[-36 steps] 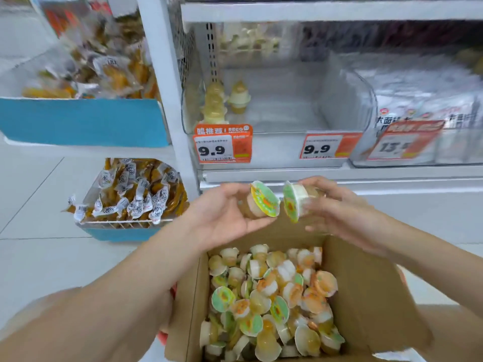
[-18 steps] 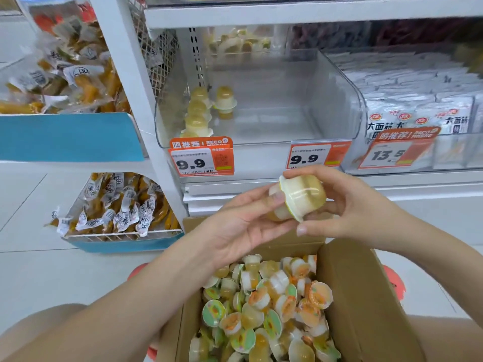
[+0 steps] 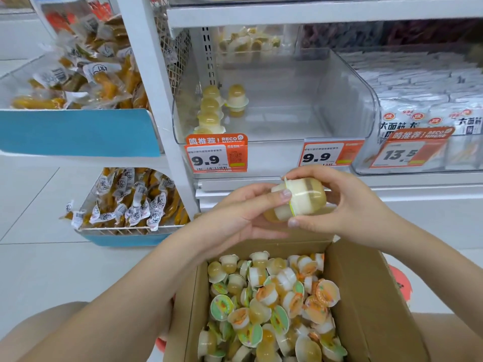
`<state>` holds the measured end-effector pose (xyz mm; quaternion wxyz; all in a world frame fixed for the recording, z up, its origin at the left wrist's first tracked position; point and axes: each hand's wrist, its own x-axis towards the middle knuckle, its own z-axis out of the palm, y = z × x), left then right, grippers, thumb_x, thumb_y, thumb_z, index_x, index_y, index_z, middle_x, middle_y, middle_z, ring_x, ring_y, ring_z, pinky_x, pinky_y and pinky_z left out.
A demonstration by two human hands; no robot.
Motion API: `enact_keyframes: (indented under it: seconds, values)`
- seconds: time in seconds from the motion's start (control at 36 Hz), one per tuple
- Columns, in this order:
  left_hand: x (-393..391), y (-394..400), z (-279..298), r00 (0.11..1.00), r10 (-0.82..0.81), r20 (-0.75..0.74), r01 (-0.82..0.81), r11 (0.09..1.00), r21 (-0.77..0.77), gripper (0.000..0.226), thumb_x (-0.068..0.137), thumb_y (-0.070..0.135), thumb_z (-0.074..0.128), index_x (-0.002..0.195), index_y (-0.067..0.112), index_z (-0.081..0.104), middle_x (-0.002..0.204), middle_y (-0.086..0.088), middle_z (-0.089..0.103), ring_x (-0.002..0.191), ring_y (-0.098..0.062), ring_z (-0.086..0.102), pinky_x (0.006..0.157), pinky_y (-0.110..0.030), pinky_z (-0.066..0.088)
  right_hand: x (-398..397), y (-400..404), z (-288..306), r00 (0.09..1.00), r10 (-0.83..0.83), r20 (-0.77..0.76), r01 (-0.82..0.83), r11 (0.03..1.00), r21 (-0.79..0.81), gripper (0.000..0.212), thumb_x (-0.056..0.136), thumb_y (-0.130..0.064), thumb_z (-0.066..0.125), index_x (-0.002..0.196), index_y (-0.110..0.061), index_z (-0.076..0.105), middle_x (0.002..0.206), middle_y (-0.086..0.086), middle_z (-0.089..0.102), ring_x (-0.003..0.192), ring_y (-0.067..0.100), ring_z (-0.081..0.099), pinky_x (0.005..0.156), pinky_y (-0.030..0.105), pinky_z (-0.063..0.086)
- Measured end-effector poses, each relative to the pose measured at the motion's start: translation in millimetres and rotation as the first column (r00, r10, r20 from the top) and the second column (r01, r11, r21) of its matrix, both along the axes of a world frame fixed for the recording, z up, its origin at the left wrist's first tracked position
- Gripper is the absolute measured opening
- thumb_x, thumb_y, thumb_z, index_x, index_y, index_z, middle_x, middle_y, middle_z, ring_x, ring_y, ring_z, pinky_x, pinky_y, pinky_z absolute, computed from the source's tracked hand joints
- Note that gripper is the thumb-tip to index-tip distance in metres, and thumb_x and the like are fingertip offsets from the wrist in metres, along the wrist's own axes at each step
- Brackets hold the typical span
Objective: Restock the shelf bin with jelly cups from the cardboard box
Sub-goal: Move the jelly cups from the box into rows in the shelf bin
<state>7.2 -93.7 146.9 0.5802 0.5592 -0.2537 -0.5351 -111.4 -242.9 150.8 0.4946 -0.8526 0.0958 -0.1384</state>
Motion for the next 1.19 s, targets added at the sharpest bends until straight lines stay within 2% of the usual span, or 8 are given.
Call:
enact_keyframes:
  seconds: [0.11, 0.22, 0.33, 0.42, 0.56, 0.78, 0.94, 1.19]
  values:
    - [23, 5, 19, 0.941, 0.182, 0.285, -0.202, 0.978, 0.043, 0.032, 0.091, 0.034, 0.057, 0.114, 0.012, 0.061, 0.114, -0.006, 0.068, 0.099, -0.017, 0.068, 0.089, -0.037, 0.055, 19, -8, 20, 0.985, -0.147, 0.085, 0.138, 0.985, 0.1, 0.051, 0.056, -0.032, 0.085, 0.104, -0.03, 0.065, 0.092, -0.01, 0.068, 0.085, 0.004, 0.063, 0.078, 0.02, 0.051]
    - [56, 17, 29, 0.786, 0.351, 0.509, -0.444, 0.893, 0.07, 0.015, 0.093, 0.033, 0.054, 0.094, 0.022, 0.065, 0.096, 0.007, 0.072, 0.091, -0.01, 0.068, 0.081, -0.032, 0.055, 62, -25, 59, 0.973, -0.219, 0.074, 0.227, 0.967, -0.114, 0.049, 0.062, -0.031, 0.087, 0.105, -0.025, 0.065, 0.093, -0.011, 0.065, 0.079, -0.001, 0.06, 0.071, 0.016, 0.051]
    - [81, 28, 25, 0.672, 0.238, 0.702, -0.457, 0.878, 0.14, 0.009, 0.09, 0.03, 0.058, 0.085, 0.024, 0.063, 0.091, 0.006, 0.069, 0.088, -0.011, 0.065, 0.081, -0.032, 0.051, 137, -49, 68, 0.966, -0.255, -0.033, 0.222, 0.891, -0.396, 0.053, 0.061, -0.041, 0.085, 0.104, -0.016, 0.066, 0.096, -0.003, 0.065, 0.091, 0.015, 0.061, 0.074, 0.027, 0.046]
    - [89, 27, 14, 0.53, 0.131, 0.838, -0.47, 0.868, 0.162, 0.004, 0.088, 0.026, 0.06, 0.084, 0.026, 0.061, 0.087, 0.012, 0.064, 0.081, -0.007, 0.061, 0.064, -0.016, 0.046, 193, -64, 50, 0.944, -0.27, -0.191, 0.125, 0.825, -0.551, 0.056, 0.065, -0.042, 0.082, 0.107, -0.013, 0.061, 0.101, 0.004, 0.061, 0.101, 0.024, 0.06, 0.072, 0.028, 0.042]
    - [92, 24, 2, 0.527, -0.002, 0.85, -0.369, 0.9, 0.231, 0.007, 0.087, 0.028, 0.061, 0.085, 0.033, 0.057, 0.092, 0.015, 0.062, 0.083, -0.011, 0.063, 0.071, -0.026, 0.05, 245, -76, 16, 0.893, -0.261, -0.367, 0.01, 0.826, -0.563, 0.055, 0.07, -0.035, 0.08, 0.112, -0.007, 0.059, 0.111, 0.011, 0.063, 0.102, 0.028, 0.06, 0.07, 0.026, 0.039]
    - [102, 23, -14, 0.406, -0.084, 0.91, -0.373, 0.894, 0.249, 0.011, 0.09, 0.031, 0.056, 0.1, 0.029, 0.058, 0.11, 0.008, 0.059, 0.101, -0.007, 0.054, 0.075, -0.023, 0.041, 262, -80, -4, 0.917, -0.232, -0.324, 0.025, 0.844, -0.535, 0.064, 0.074, -0.027, 0.079, 0.128, -0.009, 0.052, 0.128, 0.012, 0.058, 0.115, 0.03, 0.055, 0.093, 0.034, 0.045]
    - [101, 24, -18, 0.395, -0.077, 0.915, -0.371, 0.898, 0.235, 0.011, 0.09, 0.032, 0.056, 0.101, 0.03, 0.058, 0.113, 0.009, 0.058, 0.103, -0.007, 0.054, 0.083, -0.026, 0.046, 265, -89, -16, 0.918, -0.27, -0.292, 0.172, 0.932, -0.32, 0.068, 0.064, -0.03, 0.087, 0.119, -0.012, 0.051, 0.116, 0.004, 0.06, 0.095, 0.019, 0.055, 0.075, 0.024, 0.039]
    - [99, 28, -23, 0.372, -0.07, 0.926, -0.373, 0.902, 0.218, 0.01, 0.092, 0.028, 0.054, 0.101, 0.028, 0.058, 0.118, 0.007, 0.056, 0.103, -0.009, 0.053, 0.08, -0.025, 0.044, 266, -81, -18, 0.944, -0.262, -0.201, 0.186, 0.925, -0.331, 0.059, 0.07, -0.026, 0.083, 0.119, -0.014, 0.054, 0.106, -0.003, 0.055, 0.092, 0.014, 0.05, 0.074, 0.022, 0.036]
